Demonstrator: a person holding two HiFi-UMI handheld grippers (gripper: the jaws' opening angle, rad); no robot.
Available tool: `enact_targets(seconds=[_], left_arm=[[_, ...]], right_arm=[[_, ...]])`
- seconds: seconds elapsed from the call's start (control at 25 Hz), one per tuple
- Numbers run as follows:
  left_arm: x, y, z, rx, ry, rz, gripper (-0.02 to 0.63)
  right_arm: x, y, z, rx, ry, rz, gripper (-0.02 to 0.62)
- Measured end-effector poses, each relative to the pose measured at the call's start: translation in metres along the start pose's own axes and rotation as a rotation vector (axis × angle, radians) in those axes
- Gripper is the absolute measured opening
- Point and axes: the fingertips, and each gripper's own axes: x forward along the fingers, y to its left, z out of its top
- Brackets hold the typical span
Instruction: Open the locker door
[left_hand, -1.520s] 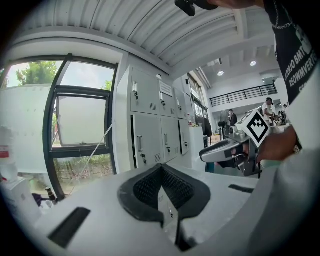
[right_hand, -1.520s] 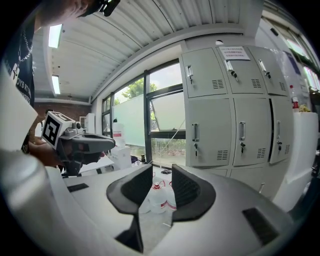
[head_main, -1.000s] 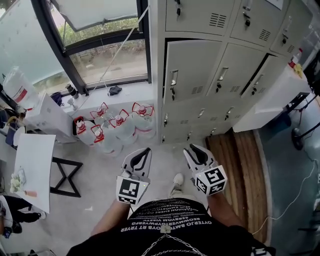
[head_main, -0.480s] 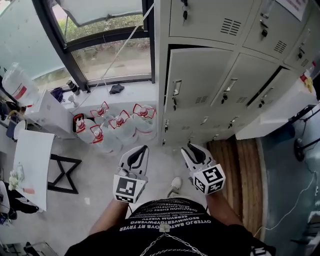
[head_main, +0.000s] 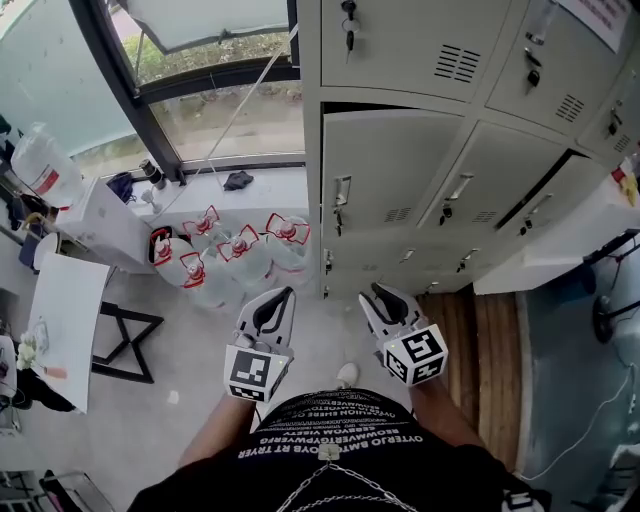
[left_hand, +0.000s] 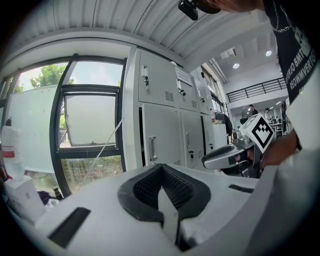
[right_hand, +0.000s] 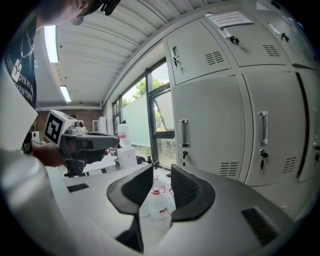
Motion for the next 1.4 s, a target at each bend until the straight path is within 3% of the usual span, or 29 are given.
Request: enact_targets(seconds=[0.28,0.64,1.04,1.4], left_arm=[[0.044,-0.017,0.021,0.013,-0.028,0.037,-0.008],[0.068,-0.024,0.01,0.026,0.042,0.084,-0.008],[0.107,-0.025,0.017,0.026,0.036,0.041,-0.008],[0.123,-0.002,0.011,0.016,0.044,0.025,-0.008]], right_arm=[[-0.006,-0.047,0.008,-0.011,-0.031,0.033,0.091],[-0.005,-0.073,-0.006,0.029,-0.021,0.085,0.089],[0.001,-0.097,-0.009,0.046,-0.023,0.058,0.084],[0.046,-0.097,0.02,0.001,-0.043,0.09,0.084]])
